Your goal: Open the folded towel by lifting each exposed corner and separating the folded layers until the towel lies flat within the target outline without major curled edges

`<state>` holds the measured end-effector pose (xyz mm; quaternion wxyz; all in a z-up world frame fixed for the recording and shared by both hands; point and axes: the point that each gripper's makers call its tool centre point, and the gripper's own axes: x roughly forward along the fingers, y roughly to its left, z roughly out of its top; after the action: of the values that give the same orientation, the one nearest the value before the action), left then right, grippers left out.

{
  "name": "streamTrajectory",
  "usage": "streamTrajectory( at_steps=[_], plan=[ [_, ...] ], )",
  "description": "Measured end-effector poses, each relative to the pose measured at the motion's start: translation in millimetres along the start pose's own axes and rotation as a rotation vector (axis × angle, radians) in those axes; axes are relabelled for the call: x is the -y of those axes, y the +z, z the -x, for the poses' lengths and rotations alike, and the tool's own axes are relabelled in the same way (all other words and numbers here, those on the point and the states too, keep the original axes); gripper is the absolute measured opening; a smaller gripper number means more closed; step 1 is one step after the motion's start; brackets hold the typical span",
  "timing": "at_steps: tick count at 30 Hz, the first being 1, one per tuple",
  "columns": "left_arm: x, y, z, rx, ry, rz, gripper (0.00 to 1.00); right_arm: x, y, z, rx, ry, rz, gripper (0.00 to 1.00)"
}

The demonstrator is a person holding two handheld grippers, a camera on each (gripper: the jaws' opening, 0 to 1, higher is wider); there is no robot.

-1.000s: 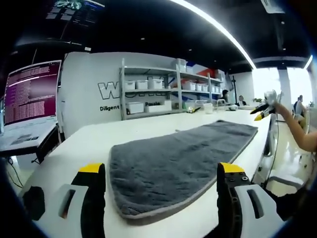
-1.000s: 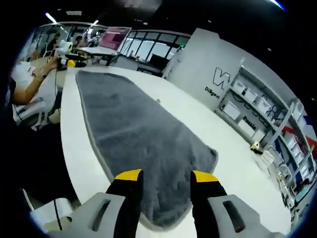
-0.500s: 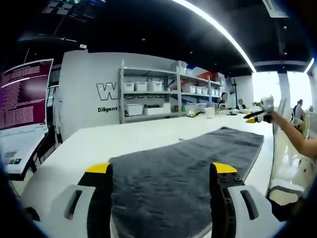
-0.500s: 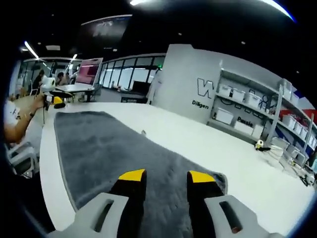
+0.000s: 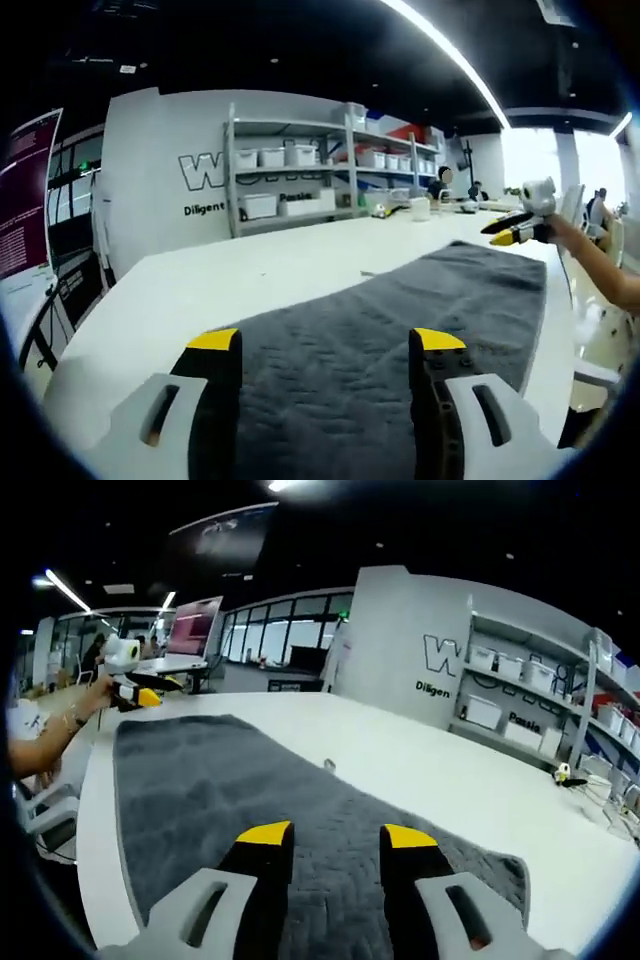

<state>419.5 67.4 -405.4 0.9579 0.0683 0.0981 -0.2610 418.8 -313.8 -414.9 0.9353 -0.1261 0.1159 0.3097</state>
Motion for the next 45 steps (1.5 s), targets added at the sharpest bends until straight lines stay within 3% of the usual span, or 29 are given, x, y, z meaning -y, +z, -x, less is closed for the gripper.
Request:
streamTrajectory(
  at_steps=[5,8,13,18,23,27,30,34,40,45],
  plan=[
    [-36.4,-9.3,-14,-0.071,0.089,-0.037,0.6,-3,-5.2,-10,-0.002,-0.008,-0.03,0.55],
    [-56.5,-15.9,-23,-0.091,0.118,-0.019,0.56,-6,-6.6,-14,0.006,-0.003,-0.045,0.7],
    [-75.0,-20.9,-36,-0.112,0.154,-0.018,0.45,-9,-9.1,-17,0.004,0.01,-0.059,0.87],
    [-94.2,-25.7,-49,-0.14,0.21,-0.017,0.39,-22,-14.5,-18,-0.006,0.054,-0.04,0.98],
    [-109.6,-34.2,-71,-0.179,0.233,-0.017,0.36,-35,-15.1,-16,0.013,0.087,-0.001,0.99],
    [-122.1,-41.1,-84,-0.203,0.265,-0.022,0.28,-49,-17.0,-16,0.019,0.125,0.013,0.99],
    [-128.6,-44.8,-92,-0.203,0.277,-0.014,0.27,-53,-17.1,-16,0.025,0.137,0.029,0.99],
    [-137.2,-58.3,-102,-0.25,0.282,0.001,0.26,-60,-18.4,-14,0.018,0.149,0.049,0.99],
    [-142.3,-72.9,-107,-0.32,0.302,-0.077,0.18,-66,-7.8,-8,0.039,0.16,0.071,0.99],
    [-140.2,-73.2,-111,-0.308,0.306,-0.099,0.11,-71,-9.6,-7,0.033,0.169,0.079,0.99]
  ],
)
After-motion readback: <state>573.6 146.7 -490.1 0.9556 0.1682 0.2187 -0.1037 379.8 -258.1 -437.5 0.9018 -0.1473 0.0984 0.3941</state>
